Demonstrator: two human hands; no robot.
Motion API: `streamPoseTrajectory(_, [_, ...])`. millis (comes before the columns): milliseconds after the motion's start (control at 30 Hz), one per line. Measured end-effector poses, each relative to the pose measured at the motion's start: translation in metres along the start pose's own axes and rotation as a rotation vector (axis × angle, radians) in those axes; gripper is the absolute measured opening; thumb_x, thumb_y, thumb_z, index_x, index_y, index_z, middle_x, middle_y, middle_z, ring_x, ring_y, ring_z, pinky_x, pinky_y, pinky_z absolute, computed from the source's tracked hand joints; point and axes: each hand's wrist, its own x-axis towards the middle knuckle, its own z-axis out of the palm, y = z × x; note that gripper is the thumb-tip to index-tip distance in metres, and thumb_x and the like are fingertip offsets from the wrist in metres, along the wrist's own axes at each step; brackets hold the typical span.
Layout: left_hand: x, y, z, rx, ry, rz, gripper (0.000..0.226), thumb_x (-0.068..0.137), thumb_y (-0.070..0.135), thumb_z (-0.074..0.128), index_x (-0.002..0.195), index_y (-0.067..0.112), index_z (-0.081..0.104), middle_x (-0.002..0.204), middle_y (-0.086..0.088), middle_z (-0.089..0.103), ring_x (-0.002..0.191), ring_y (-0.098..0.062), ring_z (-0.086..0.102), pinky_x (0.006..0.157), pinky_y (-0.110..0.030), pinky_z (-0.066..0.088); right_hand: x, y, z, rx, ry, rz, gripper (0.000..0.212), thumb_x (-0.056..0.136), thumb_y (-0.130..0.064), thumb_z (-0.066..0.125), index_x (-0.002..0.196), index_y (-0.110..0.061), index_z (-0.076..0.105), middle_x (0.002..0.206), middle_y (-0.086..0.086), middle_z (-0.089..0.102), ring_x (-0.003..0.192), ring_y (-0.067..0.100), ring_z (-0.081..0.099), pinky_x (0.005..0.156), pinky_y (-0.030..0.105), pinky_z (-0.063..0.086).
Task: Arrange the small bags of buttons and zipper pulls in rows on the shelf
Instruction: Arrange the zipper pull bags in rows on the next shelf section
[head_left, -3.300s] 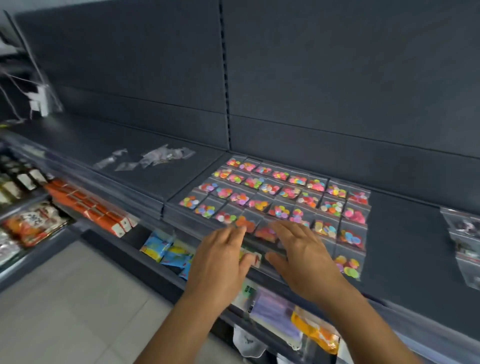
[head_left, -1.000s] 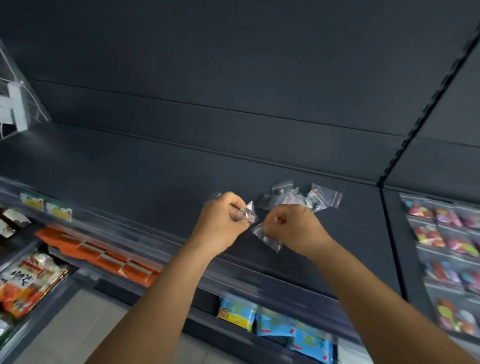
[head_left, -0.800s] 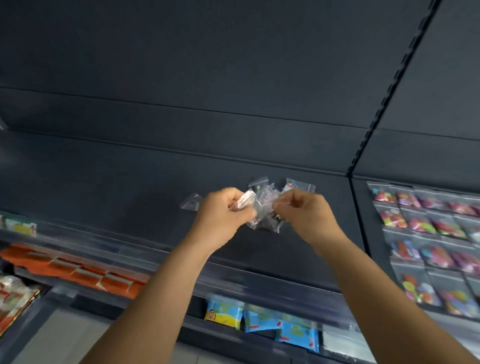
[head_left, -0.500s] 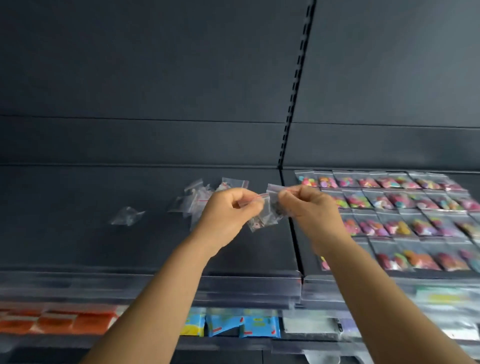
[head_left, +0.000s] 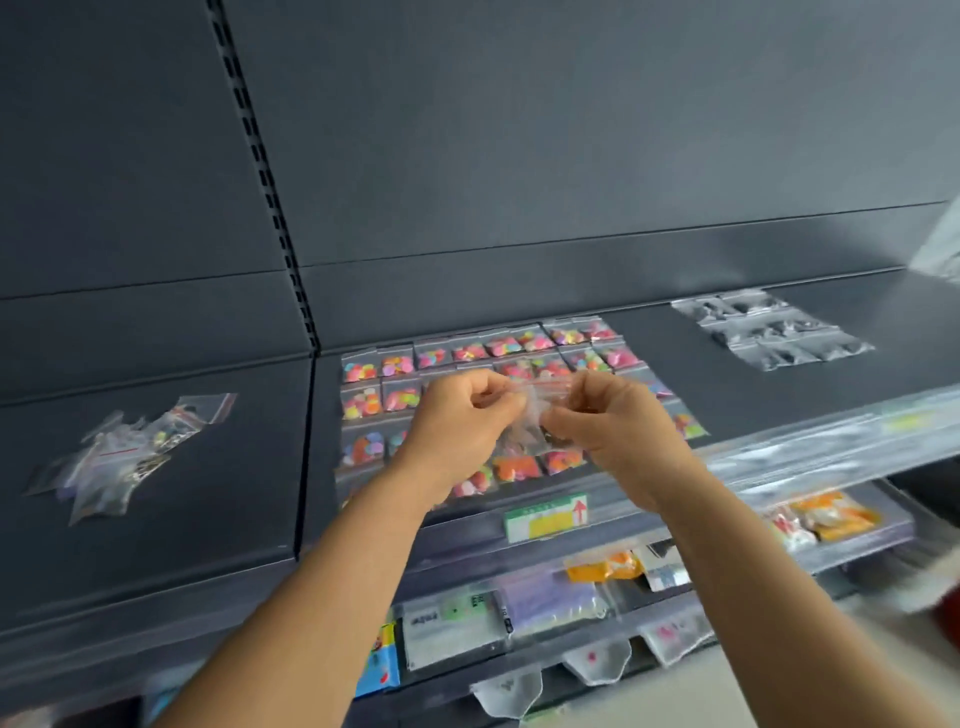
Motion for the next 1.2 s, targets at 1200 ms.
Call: streamPoseTrajectory(1200, [0.195,0.102,0.394,-0.216,-0.555,0.085,0.011,0.081,0.02,0.072,0.089,0.015,0.066,0.076,-0.003,0.071,0.068,-0.013,0.064,0.066,-0.029,0.055,0.069,0.08,-0.389,0.242,0.671,0.131,0.007,0.085,-0.015,0.066,0.083,-0.01,0.071,0.086,0.017,0.071,0.08,0.028,0.067,0.081,0.043,0.056])
